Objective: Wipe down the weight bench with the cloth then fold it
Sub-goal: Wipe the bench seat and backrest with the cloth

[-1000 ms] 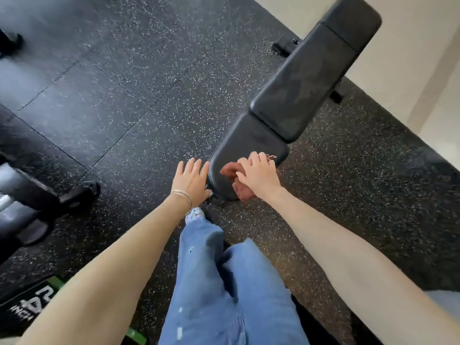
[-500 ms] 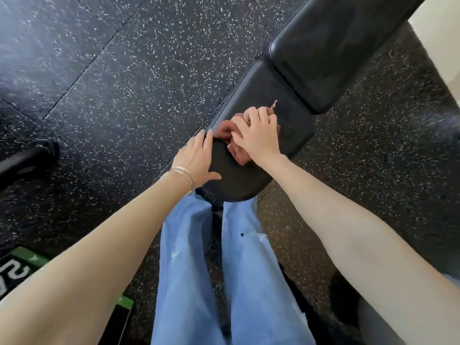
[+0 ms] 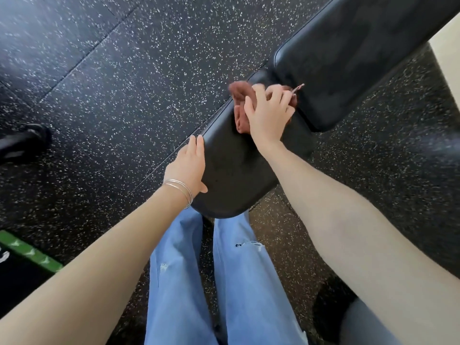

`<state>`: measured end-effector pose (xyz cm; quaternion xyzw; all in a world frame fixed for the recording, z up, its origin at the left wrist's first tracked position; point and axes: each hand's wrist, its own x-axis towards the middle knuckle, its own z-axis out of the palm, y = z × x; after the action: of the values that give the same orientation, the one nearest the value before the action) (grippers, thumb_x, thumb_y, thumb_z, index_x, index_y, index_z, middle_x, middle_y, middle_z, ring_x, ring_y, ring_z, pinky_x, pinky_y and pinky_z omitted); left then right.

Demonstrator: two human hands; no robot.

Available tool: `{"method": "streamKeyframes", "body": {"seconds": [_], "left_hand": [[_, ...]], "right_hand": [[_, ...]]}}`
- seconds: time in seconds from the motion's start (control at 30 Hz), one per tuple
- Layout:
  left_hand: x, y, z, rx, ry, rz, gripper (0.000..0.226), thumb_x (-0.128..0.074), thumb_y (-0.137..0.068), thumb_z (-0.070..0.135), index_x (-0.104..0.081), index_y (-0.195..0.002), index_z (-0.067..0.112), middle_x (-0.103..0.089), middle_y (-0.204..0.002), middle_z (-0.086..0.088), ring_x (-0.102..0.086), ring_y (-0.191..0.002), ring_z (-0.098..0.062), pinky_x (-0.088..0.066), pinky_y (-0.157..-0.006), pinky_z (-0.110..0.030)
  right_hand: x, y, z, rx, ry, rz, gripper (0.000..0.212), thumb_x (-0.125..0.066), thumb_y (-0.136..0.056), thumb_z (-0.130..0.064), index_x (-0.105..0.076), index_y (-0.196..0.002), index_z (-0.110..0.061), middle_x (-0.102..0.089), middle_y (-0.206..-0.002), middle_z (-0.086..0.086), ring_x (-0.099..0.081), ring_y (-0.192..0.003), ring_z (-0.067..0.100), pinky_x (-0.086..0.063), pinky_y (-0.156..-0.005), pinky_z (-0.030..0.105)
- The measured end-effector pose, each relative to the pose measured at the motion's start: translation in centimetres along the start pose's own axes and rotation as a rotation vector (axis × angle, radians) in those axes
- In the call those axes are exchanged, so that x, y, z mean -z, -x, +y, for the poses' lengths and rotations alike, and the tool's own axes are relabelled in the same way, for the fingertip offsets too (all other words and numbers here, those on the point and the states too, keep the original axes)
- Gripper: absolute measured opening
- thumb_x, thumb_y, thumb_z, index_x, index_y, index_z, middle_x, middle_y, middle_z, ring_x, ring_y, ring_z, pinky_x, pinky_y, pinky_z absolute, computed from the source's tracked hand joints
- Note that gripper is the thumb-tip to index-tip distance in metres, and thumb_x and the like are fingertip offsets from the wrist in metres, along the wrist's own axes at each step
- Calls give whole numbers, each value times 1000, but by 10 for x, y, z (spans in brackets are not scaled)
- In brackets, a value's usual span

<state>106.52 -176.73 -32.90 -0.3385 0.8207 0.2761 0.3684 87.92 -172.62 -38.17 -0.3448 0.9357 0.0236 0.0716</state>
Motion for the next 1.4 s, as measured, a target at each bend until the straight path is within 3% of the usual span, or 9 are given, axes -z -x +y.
{"method": "streamKeyframes", "body": {"seconds": [0.1,0.23,0.4,0.57,0.77,0.9,1.0,1.13,1.4], "left_hand": [[2,1,1,3,2,-8,126,-84,-65,31,7,-149,6,2,-158,-8,-18,-142,-27,-38,-105,-45],[2,2,2,16,-5,-4,125,-83,-66,31,8,-149,7,3,-158,-6,-18,-142,-26,-41,-102,-45],[1,2,2,32,1,2,123,-82,-67,30,7,-149,7,3,-159,-4,-16,-142,-23,-42,-100,-44],[0,1,3,41,19,-1,124,-83,-67,29,7,-149,9,3,-159,-3,-17,-142,-24,-39,-102,-43],[1,0,4,53,2,0,124,-83,-67,30,8,-149,8,4,-159,-4,-19,-141,-25,-41,-103,-44],[-2,-1,5,77,-1,-2,124,-83,-67,28,8,-149,9,4,-159,-2,-19,-141,-25,-39,-104,-45],[-3,-3,6,78,5,0,125,-84,-66,26,7,-149,9,5,-159,-2,-21,-141,-27,-36,-105,-45],[0,-1,8,94,14,-9,125,-84,-66,26,7,-149,10,5,-159,-1,-19,-142,-26,-37,-106,-47],[4,2,9,100,-14,-20,122,-81,-69,30,10,-149,9,9,-159,-1,-18,-142,-22,-39,-103,-41]], "right_hand": [[-3,49,24,55,-77,151,23,-55,-86,-37,-66,-103,-25,-61,-101,8,-53,-99,32,-40,-69,39],[-15,109,53,116,-78,195,19,-58,-86,-31,-68,-100,-23,-61,-96,9,-41,-96,27,-40,-68,41],[-11,67,44,195,-22,118,18,-53,-88,-37,-64,-91,-23,-59,-88,8,-56,-82,32,-41,-62,39],[-6,1,27,152,-16,111,21,-52,-87,-38,-64,-87,-21,-59,-87,8,-57,-84,32,-40,-64,41],[-4,-23,27,198,9,-61,36,-29,-93,-47,-55,-106,-26,-53,-106,5,-47,-102,28,-33,-76,40],[-7,-90,4,36,-88,-151,34,-40,-93,-49,-53,-117,-29,-49,-125,4,-40,-117,29,-32,-88,42],[-12,-113,4,72,-46,-273,38,-40,-92,-53,-52,-121,-30,-46,-131,7,-37,-123,32,-30,-95,50],[-9,-65,37,142,-111,-103,36,-39,-88,-54,-55,-111,-31,-51,-115,3,-44,-107,29,-36,-78,38],[-15,49,121,248,-105,56,22,-56,-87,-40,-64,-95,-21,-59,-92,11,-54,-85,36,-40,-66,40]]}}
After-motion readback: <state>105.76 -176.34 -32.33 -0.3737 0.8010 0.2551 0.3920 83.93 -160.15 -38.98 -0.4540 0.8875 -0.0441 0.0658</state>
